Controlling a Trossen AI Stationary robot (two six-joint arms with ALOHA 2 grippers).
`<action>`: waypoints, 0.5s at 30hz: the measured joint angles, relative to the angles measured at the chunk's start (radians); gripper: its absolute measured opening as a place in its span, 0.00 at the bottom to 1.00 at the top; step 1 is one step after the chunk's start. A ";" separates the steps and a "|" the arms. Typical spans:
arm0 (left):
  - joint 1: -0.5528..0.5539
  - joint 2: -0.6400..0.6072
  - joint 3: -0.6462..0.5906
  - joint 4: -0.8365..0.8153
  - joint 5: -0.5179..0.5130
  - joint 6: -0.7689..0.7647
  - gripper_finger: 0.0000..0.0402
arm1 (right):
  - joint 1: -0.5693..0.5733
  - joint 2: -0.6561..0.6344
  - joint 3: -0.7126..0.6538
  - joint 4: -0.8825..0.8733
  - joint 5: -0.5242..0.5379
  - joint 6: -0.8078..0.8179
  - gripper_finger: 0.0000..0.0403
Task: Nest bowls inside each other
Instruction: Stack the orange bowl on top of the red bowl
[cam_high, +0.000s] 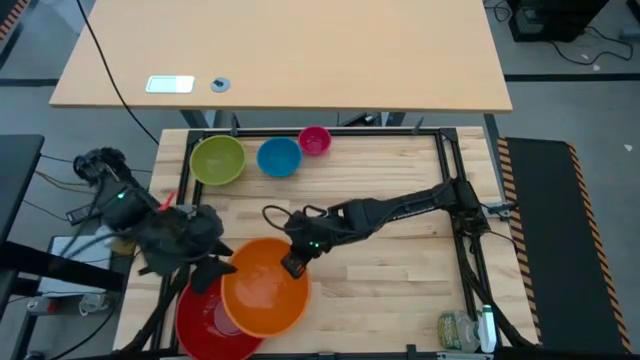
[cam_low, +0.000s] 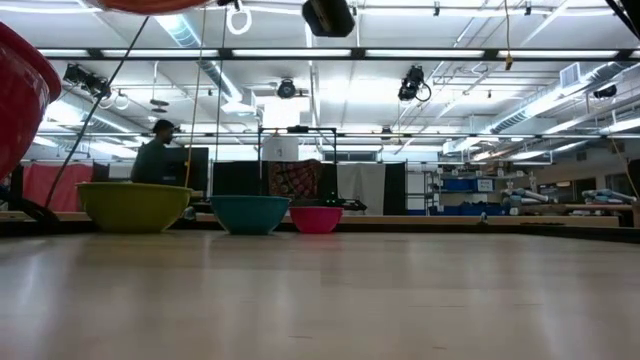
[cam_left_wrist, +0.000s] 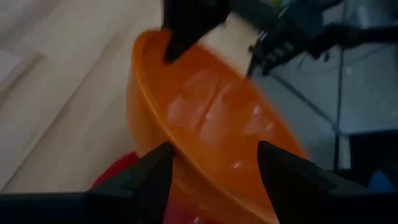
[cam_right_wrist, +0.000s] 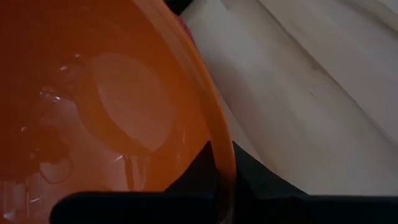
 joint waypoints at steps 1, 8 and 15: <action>-0.020 0.000 0.000 0.004 -0.037 -0.013 0.59 | 0.002 0.003 0.000 0.009 0.000 -0.005 0.06; -0.119 0.004 0.000 0.147 -0.210 -0.042 0.59 | 0.023 0.043 -0.002 0.152 -0.041 -0.059 0.06; -0.210 -0.002 0.002 0.269 -0.301 0.001 0.59 | 0.063 0.095 -0.001 0.336 -0.025 -0.142 0.06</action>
